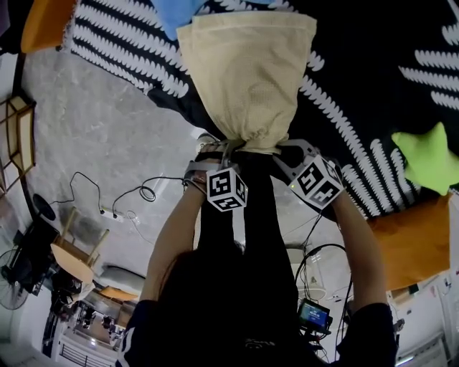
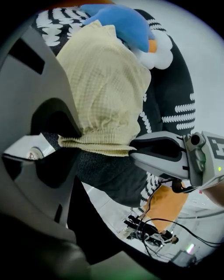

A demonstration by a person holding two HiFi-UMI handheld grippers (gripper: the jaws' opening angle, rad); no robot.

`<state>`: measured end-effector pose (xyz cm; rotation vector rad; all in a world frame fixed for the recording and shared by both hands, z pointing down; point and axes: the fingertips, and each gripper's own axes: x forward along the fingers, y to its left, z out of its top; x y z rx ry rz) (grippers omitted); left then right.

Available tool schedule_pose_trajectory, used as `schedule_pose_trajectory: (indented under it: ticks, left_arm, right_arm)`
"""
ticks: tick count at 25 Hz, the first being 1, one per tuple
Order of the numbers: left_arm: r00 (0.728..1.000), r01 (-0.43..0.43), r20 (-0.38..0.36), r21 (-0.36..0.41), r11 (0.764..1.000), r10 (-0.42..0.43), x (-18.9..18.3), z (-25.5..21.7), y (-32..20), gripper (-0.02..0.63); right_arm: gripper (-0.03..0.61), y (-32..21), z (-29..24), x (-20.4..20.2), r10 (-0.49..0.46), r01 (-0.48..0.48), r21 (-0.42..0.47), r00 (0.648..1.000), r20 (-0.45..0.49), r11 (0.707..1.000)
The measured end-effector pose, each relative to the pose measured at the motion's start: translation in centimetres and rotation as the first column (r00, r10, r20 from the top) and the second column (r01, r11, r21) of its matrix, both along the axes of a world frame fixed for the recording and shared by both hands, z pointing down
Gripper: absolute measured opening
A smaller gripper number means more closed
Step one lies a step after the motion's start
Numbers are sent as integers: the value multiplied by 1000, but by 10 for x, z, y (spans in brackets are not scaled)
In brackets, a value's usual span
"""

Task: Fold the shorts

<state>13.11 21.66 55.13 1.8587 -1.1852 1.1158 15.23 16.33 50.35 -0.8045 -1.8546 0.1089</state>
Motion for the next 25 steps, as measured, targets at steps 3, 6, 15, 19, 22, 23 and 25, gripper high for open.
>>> schedule_pose_trajectory:
  ticks: [3,6,15,19,22,23,25]
  left_arm:
    - [993,24,-116,-43,999,-28,-7,-10,0,60]
    - [972,48,-223,-94,994,-68,-11,-25,-2,57]
    - [910,-16,-412,-128,992,-38,-22,-81,-8,55]
    - [908,-161,-410,-142,977,90,-21,-98,2,55]
    - [879,-296,-431,-159,942,203,-5,-103,13,55]
    - [870,-333,-431,-160,929,238,-2,-104,16,55]
    - [859,-374,-431,-159,914,277,2,-106,17,55]
  right_arm:
    - [150,2,-8,-2,-89,87,42,995,50,995]
    - [254,2,-14,0,-187,176,108,977,104,978]
    - [78,-2,-12,-11,-424,325,390,883,200,862]
    - [49,6,-36,-2,-446,380,298,873,197,875]
    - [46,16,-42,13,-463,421,234,871,167,877]
    - [46,18,-44,16,-460,424,217,874,157,879]
    - [44,18,-48,18,-451,423,193,881,140,885]
